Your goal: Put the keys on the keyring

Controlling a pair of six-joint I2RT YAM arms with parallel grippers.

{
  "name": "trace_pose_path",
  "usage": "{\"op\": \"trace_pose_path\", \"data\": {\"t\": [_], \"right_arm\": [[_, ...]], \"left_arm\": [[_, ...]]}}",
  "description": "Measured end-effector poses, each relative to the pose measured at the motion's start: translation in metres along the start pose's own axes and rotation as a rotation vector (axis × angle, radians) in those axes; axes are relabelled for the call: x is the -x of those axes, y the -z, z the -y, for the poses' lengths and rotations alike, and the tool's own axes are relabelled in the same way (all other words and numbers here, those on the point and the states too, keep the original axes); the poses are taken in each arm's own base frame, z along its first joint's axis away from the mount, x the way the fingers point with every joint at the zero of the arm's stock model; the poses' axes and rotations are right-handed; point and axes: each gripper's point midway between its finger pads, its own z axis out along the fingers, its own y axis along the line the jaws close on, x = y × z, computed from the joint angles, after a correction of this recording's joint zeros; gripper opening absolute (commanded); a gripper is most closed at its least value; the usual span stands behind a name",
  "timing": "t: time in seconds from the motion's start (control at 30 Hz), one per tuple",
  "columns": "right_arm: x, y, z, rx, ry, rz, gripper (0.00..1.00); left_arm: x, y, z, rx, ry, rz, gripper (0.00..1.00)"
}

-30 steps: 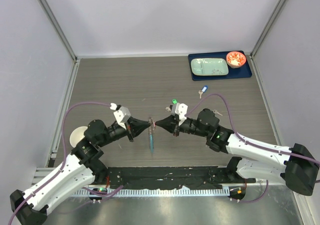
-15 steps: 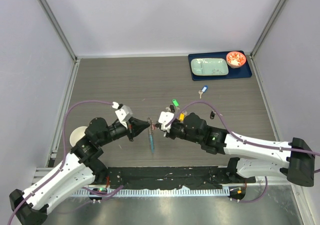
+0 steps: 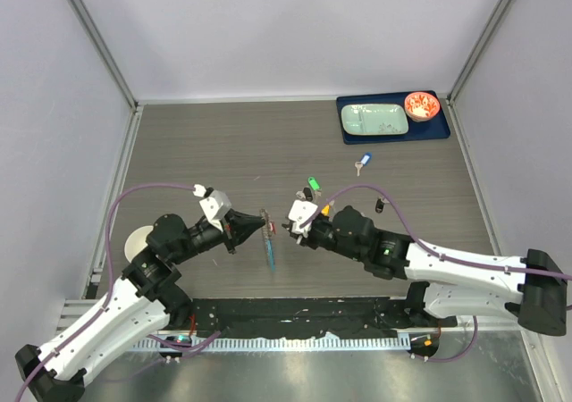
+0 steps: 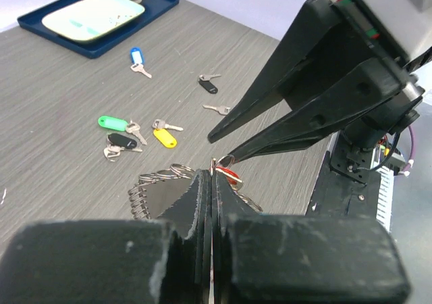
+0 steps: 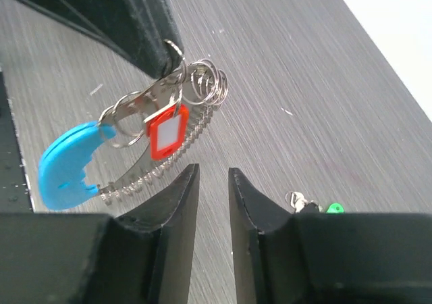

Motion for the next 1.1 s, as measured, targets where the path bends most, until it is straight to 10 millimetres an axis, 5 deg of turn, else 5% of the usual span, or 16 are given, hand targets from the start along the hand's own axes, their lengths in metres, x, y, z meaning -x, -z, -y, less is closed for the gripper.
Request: {"op": "trace_pose_path", "data": {"t": [0.3,1.1], "right_arm": [[0.033,0.024,-0.009,0.051,-0.1,0.271,0.39],[0.059,0.019,-0.015,0.121,-0.207,0.475,0.29]], "left_arm": [[0.005,0.002,0.001,-0.004,0.004,0.086,0.0],[0.017,-0.002,0.012,-0.067,0.06,0.186,0.0]]}}
